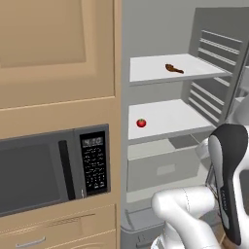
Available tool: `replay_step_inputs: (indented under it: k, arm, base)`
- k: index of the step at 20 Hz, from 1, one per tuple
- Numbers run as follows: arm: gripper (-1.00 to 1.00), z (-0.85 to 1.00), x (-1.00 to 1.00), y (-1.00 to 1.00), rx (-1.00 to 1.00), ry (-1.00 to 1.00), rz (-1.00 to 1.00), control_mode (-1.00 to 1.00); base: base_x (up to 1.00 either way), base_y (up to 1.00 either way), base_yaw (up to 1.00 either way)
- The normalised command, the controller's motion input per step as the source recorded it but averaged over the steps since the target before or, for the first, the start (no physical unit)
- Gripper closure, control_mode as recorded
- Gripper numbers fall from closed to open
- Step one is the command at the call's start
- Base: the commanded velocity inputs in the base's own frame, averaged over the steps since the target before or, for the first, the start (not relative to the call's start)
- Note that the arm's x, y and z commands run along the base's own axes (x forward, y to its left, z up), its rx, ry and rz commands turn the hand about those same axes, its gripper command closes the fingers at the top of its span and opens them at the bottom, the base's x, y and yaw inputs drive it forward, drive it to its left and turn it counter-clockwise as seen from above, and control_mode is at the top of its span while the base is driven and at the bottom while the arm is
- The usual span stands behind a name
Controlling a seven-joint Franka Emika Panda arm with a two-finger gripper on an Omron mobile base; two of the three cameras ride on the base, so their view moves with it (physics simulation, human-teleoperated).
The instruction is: Place one tomato and one chicken drumstick in each tupperware on the nearby counter, to pack two identical lunches.
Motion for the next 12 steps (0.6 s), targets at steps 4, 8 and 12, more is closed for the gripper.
replay_step_inputs:
  k: [4,8,12]
  arm:
    - [-1.00,0.00,0.00,0.00,0.00,0.00,0.00,1.00]
    - [-1.00,0.00,0.00,0.00,0.00,0.00,0.00,1.00]
    - [-1.00,0.00,0.00,0.00,0.00,0.00,0.00,1.00]
  base:
    - [0.29,-0.29,0.09]
    - [0.29,-0.38,0.12]
    - [0.25,-0.33,0.13]
